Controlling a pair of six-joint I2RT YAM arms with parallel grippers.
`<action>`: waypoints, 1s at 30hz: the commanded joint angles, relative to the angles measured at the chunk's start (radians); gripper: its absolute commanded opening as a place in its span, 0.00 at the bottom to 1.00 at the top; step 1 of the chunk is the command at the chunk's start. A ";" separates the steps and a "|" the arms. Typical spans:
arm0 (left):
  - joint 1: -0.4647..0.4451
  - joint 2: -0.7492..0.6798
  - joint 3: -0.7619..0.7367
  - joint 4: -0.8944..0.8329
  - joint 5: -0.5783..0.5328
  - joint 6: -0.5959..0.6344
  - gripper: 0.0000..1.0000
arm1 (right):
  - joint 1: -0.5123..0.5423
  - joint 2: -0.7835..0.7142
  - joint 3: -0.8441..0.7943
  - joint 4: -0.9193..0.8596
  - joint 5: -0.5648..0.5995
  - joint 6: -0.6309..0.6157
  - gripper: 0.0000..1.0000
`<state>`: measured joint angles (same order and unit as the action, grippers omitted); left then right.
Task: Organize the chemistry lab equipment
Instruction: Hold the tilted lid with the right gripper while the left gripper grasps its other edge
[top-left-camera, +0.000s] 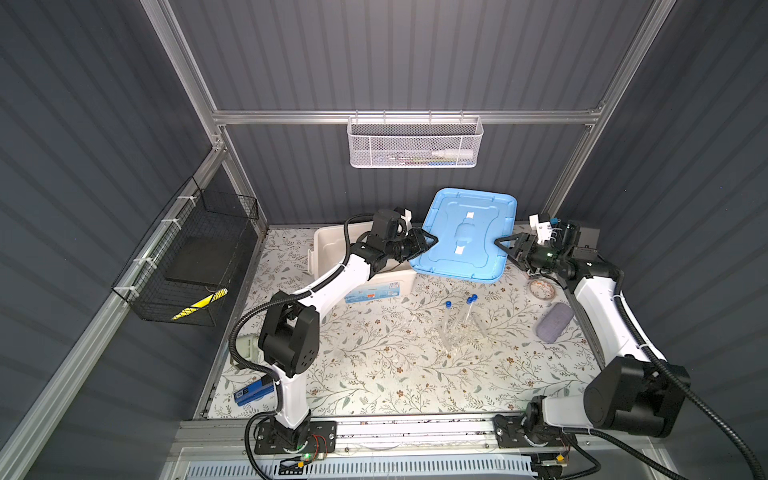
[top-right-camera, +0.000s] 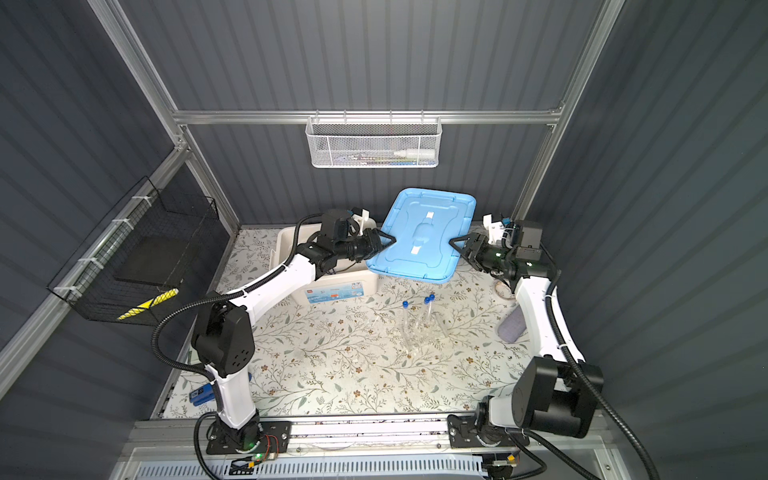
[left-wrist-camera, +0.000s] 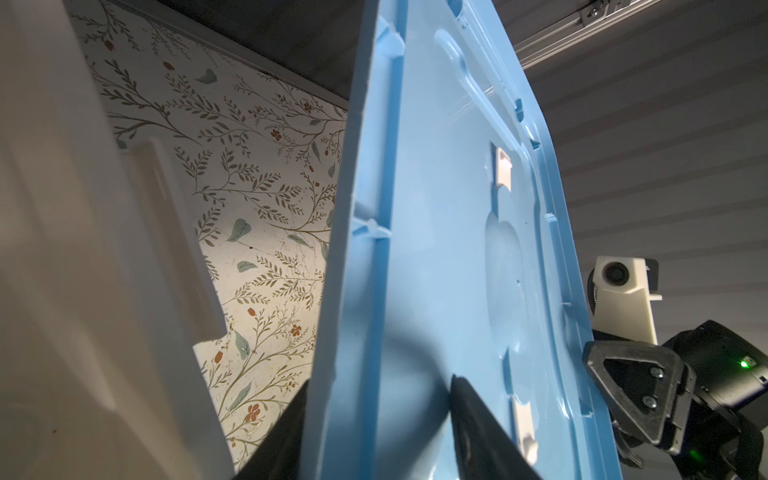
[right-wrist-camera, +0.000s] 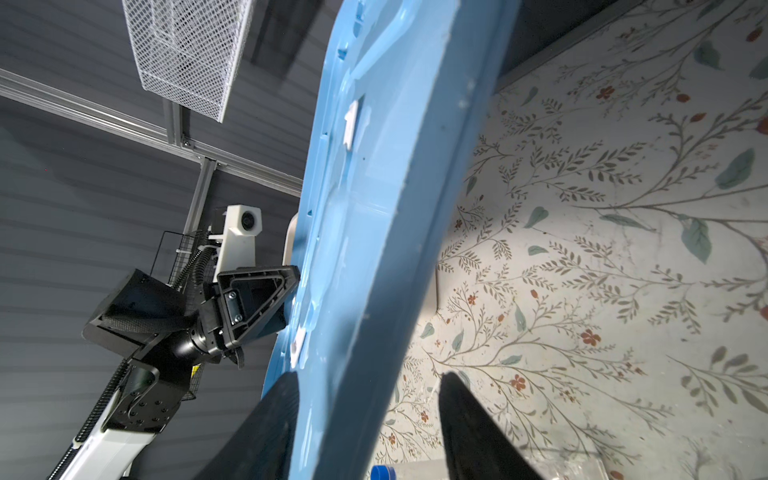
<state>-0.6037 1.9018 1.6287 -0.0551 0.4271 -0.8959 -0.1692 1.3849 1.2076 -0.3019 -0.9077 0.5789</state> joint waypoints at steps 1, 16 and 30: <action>-0.014 -0.058 0.027 0.066 0.024 -0.018 0.17 | 0.009 0.015 -0.013 0.097 -0.040 0.072 0.51; -0.020 -0.065 0.016 0.072 0.022 -0.008 0.23 | 0.035 0.037 0.004 0.160 0.001 0.179 0.20; -0.015 -0.117 0.033 -0.056 -0.050 0.080 0.82 | 0.035 0.002 0.083 0.017 0.007 0.098 0.05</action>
<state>-0.6147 1.8557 1.6257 -0.0639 0.3931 -0.8597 -0.1375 1.4170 1.2522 -0.2325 -0.8963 0.7490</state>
